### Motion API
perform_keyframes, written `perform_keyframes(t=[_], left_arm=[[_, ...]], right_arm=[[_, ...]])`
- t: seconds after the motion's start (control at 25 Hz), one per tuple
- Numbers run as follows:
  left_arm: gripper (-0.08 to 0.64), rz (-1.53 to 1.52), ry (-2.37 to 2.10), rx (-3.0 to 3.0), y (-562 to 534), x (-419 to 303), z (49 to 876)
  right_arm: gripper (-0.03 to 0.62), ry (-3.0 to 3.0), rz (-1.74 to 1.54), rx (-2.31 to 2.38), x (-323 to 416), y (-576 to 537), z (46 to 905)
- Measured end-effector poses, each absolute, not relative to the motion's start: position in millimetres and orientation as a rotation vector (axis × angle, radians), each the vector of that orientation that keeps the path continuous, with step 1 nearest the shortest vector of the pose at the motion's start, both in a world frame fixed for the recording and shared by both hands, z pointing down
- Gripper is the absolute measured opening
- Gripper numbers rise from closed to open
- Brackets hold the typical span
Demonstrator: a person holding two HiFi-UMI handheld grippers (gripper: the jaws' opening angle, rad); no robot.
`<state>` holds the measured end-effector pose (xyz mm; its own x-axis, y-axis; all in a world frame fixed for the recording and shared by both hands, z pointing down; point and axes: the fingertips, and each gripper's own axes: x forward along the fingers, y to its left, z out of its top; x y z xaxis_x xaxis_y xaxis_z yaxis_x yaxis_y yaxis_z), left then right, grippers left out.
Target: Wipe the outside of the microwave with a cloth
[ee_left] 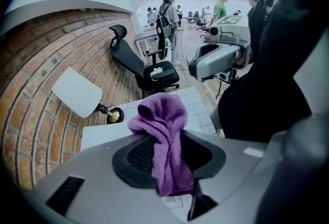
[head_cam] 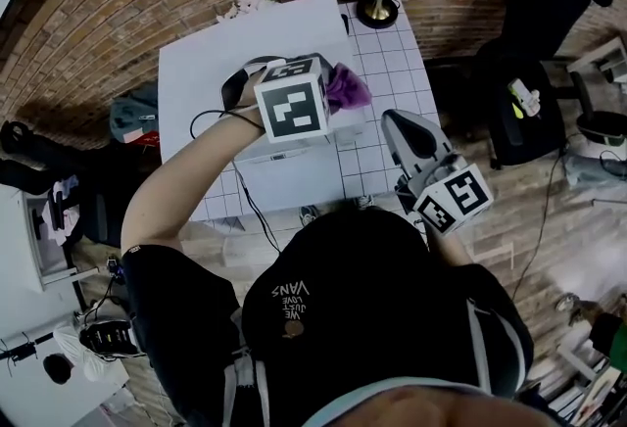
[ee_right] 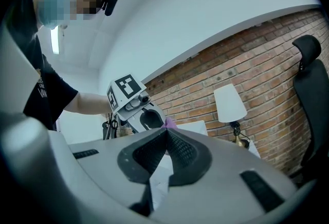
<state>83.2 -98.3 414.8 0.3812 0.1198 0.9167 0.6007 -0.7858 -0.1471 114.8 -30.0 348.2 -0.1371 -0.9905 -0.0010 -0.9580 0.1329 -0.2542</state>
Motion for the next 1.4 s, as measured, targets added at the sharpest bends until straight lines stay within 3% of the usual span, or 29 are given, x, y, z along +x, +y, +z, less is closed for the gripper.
perform_keyframes(t=[0.72,1.4], left_arm=[[0.141,-1.563,-0.233,-2.365,-204,-131,417],[0.141,-1.384,-0.01,-2.604,-268,-280,415]], right_arm=[[-0.002,2.394,-0.278,-1.827,13,-83,340],[-0.002,2.379,-0.289,-1.876,-100,-110,347]])
